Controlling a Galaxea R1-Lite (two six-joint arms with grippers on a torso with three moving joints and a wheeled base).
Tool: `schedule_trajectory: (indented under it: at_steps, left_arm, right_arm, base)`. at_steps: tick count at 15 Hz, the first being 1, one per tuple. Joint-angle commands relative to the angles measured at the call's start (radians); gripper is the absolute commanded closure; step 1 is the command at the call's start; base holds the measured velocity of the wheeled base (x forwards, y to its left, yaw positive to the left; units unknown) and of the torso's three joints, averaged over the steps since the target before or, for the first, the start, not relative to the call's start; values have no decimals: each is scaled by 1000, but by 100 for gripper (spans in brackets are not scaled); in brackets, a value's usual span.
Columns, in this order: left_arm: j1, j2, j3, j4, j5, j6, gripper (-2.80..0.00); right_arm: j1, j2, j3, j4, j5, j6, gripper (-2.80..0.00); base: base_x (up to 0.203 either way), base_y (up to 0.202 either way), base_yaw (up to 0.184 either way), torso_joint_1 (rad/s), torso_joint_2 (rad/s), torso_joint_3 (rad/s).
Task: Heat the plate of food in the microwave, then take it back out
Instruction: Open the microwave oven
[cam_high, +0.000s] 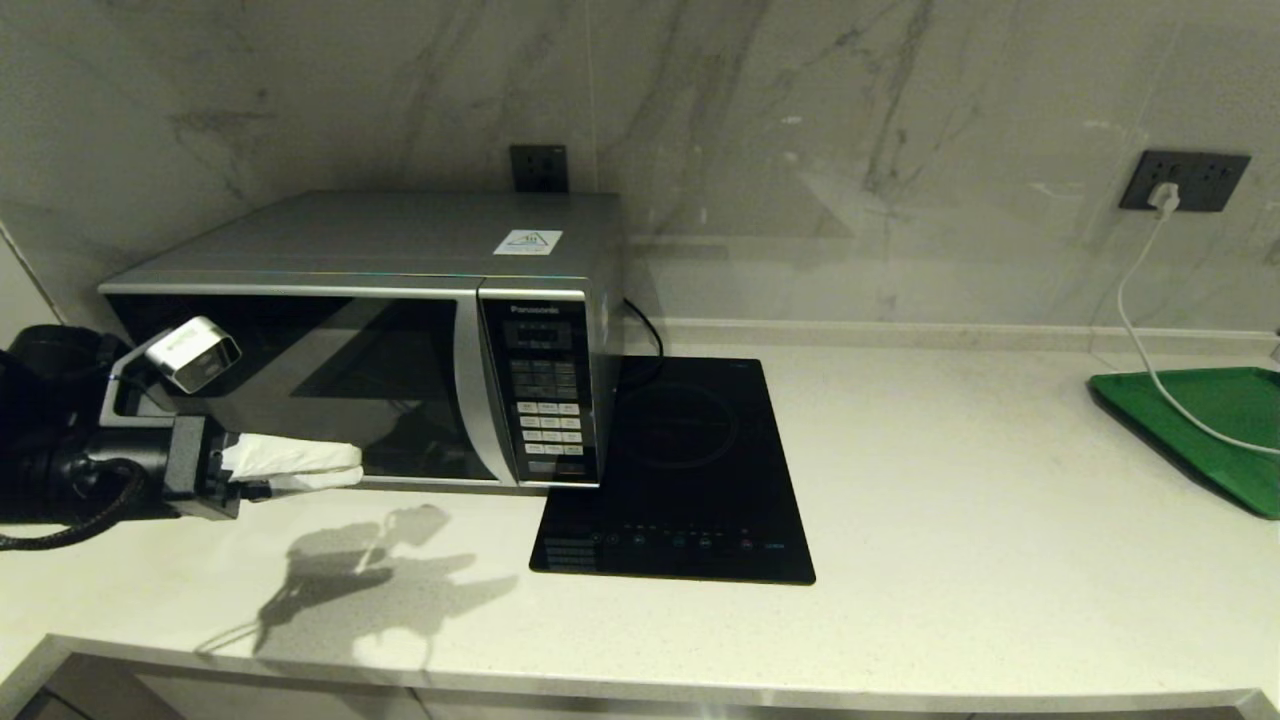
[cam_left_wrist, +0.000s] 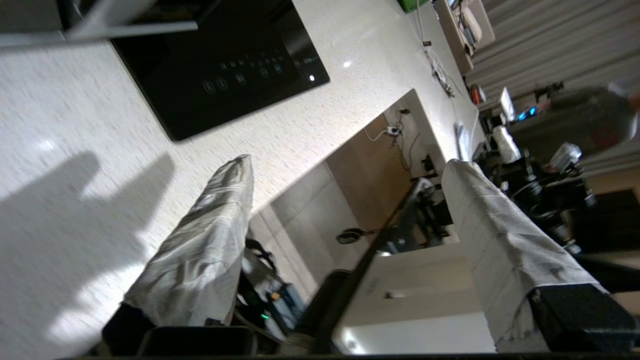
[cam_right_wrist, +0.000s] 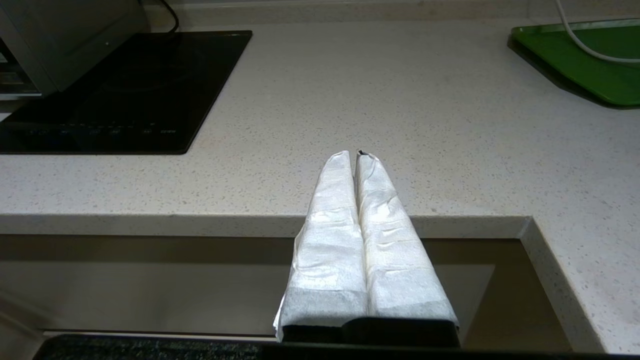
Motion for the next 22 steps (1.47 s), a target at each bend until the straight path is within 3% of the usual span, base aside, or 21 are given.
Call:
schedule_trajectory:
  at_steps: [1,5,6,14,17,22]
  left_arm:
    - [0,94,-11,-13,-30,97,-280]
    - [-25,158,-34,-12,-28,317,-280]
    - [-37,151,-37,-12,-24,345,-280]
    - [-53,331,-219,-15,-29,360,-280]
    - [-75,415,-271,-49,-30,443,-280]
    - [-99,535,-458,-63,-38,461,-280]
  right_arm:
    - [0,0,0,0,0,1,0]
    - [1,0,0,0,0,1,0]
    - [0,0,0,0,0,1,0]
    - [2,0,0,0,0,1,0]
    - [0,0,0,0,0,1,0]
    - [0,0,0,0,0,1,0]
  base:
    - [0,0,0,0,0,0]
    - [0,0,0,0,0,0]
    - [0,0,0,0,0,0]
    - [0,0,0,0,0,0]
    - [0,0,0,0,0,0]
    - [0,0,0,0,0,0]
